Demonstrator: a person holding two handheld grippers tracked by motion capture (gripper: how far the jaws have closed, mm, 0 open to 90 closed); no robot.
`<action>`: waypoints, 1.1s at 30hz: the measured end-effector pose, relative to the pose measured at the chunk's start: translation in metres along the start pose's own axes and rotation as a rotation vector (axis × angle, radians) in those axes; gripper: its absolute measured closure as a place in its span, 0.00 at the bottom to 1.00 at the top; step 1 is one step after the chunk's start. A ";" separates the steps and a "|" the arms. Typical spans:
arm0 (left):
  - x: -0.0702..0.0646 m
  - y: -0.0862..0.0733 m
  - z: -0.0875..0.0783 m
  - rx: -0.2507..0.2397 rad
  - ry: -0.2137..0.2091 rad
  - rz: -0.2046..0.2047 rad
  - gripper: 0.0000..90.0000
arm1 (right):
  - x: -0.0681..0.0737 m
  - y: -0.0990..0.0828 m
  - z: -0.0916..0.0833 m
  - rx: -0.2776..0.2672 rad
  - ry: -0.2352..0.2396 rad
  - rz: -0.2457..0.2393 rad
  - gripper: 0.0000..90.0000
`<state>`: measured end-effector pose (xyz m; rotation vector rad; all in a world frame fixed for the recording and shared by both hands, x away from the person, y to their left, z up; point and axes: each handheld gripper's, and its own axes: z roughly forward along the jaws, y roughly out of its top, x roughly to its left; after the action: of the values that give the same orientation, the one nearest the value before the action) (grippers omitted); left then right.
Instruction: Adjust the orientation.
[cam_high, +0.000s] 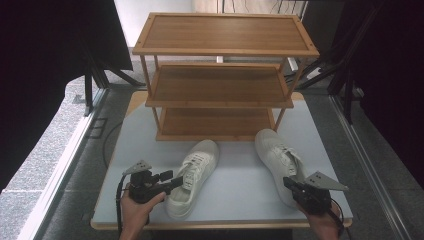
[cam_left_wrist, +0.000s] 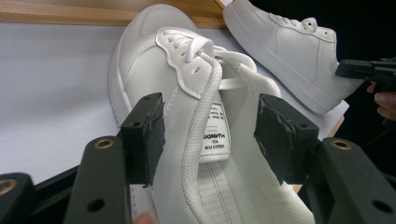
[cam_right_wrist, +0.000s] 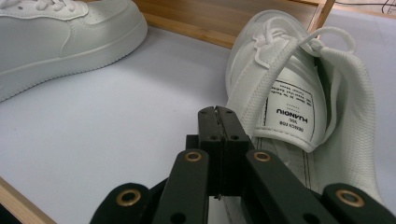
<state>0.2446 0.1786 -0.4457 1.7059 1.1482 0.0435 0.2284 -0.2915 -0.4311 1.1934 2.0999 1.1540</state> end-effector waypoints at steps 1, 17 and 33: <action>0.000 0.000 0.000 0.000 0.000 0.000 0.47 | 0.000 0.000 0.000 0.000 -0.001 -0.001 0.99; 0.001 0.000 0.002 0.015 -0.002 -0.011 0.47 | -0.005 -0.002 -0.001 0.013 -0.019 0.008 0.99; 0.002 -0.001 0.003 0.021 -0.002 -0.019 0.46 | -0.011 -0.003 -0.002 0.004 -0.011 0.027 0.99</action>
<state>0.2465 0.1780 -0.4491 1.7127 1.1668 0.0177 0.2307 -0.3025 -0.4330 1.2309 2.0847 1.1527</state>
